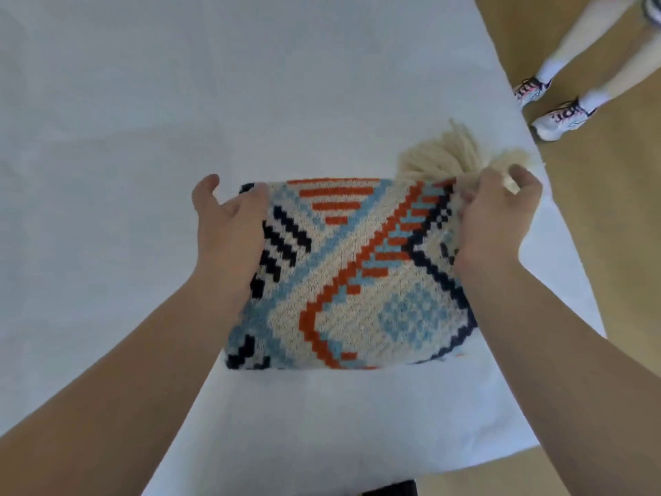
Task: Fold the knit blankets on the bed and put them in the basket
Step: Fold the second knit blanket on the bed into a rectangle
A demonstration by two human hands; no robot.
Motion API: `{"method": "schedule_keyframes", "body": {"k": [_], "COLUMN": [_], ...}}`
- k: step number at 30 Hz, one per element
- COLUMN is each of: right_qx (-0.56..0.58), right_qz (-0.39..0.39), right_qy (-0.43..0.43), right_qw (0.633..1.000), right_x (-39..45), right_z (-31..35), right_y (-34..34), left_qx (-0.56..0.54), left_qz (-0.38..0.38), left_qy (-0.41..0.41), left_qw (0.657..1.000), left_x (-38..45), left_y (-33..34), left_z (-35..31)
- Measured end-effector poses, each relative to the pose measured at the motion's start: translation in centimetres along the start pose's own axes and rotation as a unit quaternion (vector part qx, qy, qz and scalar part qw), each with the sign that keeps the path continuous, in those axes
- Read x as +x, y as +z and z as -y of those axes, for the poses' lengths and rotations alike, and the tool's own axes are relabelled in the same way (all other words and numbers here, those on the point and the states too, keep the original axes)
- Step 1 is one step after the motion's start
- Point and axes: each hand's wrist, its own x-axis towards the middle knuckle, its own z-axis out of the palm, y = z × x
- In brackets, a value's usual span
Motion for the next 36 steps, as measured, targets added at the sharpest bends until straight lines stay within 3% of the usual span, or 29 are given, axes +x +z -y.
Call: {"method": "schedule_keyframes", "body": {"k": [2, 3, 5, 6, 7, 11, 14, 17, 19, 24, 27, 33, 36], "right_qx": [-0.186, -0.310, -0.491, -0.536, -0.558, -0.579, -0.542, -0.522, -0.547, -0.560, -0.540, -0.479, -0.464], "right_qz": [0.107, 0.167, 0.241, 0.258, 0.266, 0.253, 0.255, 0.274, 0.287, 0.296, 0.292, 0.314, 0.303], "right_qy": [-0.111, -0.194, -0.330, -0.347, -0.341, -0.312, -0.350, -0.431, -0.417, -0.378, -0.384, -0.454, -0.471], "right_qw": [0.970, 0.916, 0.769, 0.725, 0.708, 0.710, 0.720, 0.683, 0.667, 0.675, 0.689, 0.682, 0.686], "right_x": [-0.7, -1.2, -1.5, -1.2, -0.6, 1.9, -0.1, -1.4, 0.3, 3.7, 3.7, 5.8, 5.8], "right_z": [-2.1, -3.5, -6.2, -7.2, -7.8, -8.0, -7.2, -8.3, -9.3, -9.1, -9.0, -5.3, -4.1], "right_y": [0.2, 0.1, -0.1, 0.1, 0.2, 0.3, 0.1, -1.3, -2.3, -2.3, -2.4, 0.6, 1.3], "left_qx": [0.179, 0.303, 0.510, 0.566, 0.594, 0.617, 0.590, 0.579, 0.610, 0.637, 0.632, 0.628, 0.656], "left_qz": [0.056, 0.080, 0.128, 0.147, 0.157, 0.127, 0.096, 0.125, 0.138, 0.138, 0.117, 0.055, 0.061], "left_qy": [0.113, 0.210, 0.357, 0.370, 0.359, 0.349, 0.381, 0.422, 0.393, 0.353, 0.361, 0.333, 0.314], "left_qw": [0.976, 0.926, 0.772, 0.721, 0.702, 0.694, 0.705, 0.687, 0.674, 0.671, 0.675, 0.701, 0.684], "left_x": [-1.2, -1.8, -1.8, -1.4, -0.9, 0.0, -1.5, -2.1, -1.6, -1.0, -1.4, 0.4, 3.5], "left_y": [1.1, 1.6, 2.1, 2.2, 2.2, 2.6, 3.6, 4.3, 3.9, 3.6, 3.7, 4.9, 4.1], "left_z": [1.4, 2.5, 5.6, 7.0, 8.1, 9.0, 8.0, 8.1, 9.0, 9.8, 9.7, 4.8, 3.2]}}
